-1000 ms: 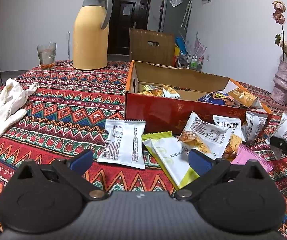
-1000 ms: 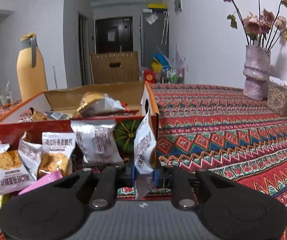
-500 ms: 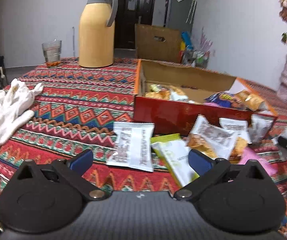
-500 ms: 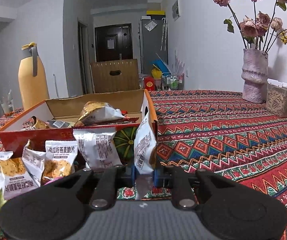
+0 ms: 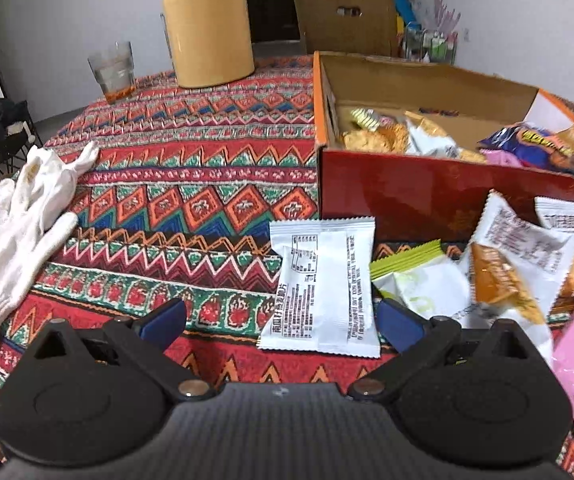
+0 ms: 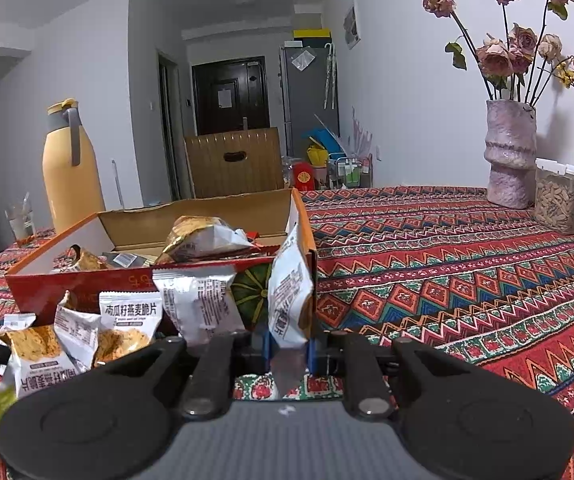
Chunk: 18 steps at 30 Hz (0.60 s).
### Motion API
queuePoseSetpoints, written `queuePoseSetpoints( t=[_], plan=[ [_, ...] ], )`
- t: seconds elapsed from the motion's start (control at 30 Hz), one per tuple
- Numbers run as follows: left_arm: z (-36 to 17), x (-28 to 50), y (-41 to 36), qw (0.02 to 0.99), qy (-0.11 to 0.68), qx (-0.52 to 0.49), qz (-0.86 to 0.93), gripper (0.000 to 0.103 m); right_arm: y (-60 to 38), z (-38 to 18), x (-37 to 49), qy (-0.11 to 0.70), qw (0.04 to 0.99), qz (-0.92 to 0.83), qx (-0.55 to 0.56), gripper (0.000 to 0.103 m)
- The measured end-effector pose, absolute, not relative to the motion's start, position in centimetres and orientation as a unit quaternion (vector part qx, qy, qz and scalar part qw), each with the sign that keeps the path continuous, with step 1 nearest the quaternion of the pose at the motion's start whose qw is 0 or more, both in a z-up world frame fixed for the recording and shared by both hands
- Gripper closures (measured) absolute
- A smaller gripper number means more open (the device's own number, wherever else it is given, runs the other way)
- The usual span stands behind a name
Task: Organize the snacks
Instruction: 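Grasp a flat white packet with the left gripper while the right gripper holds its cookie packet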
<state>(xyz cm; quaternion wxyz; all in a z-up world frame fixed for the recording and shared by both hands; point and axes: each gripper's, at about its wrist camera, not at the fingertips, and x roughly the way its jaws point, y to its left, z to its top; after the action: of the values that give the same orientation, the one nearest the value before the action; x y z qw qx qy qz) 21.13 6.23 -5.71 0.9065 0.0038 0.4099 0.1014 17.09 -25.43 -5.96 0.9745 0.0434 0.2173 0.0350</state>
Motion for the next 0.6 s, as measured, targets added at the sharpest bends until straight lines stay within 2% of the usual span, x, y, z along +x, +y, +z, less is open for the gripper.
queuePoseSetpoints(
  t=[0.33,0.37,0.47,0.53,0.6],
  plan=[
    [-6.29,21.68,6.60,0.914,0.394,-0.028,0.091,0.000,-25.35,-5.99,17.11,0.218,0.974,0.037,0.043,0.087],
    [-6.29,21.63,6.53,0.915,0.392,-0.028,0.088,0.002,-25.35,-5.99,17.11,0.218,0.974,0.037,0.042,0.087],
    [-6.13,21.36,6.32,0.919,0.384,-0.025,0.085,0.013,-25.30,-6.04,17.12,0.219,0.974,0.036,0.041,0.087],
    [-6.00,21.07,6.19,0.922,0.377,-0.023,0.088,0.026,-25.23,-6.09,17.14,0.220,0.974,0.036,0.040,0.087],
    [-5.81,20.84,6.05,0.925,0.371,-0.022,0.083,0.047,-25.16,-6.10,17.21,0.221,0.974,0.035,0.039,0.087]
  ],
)
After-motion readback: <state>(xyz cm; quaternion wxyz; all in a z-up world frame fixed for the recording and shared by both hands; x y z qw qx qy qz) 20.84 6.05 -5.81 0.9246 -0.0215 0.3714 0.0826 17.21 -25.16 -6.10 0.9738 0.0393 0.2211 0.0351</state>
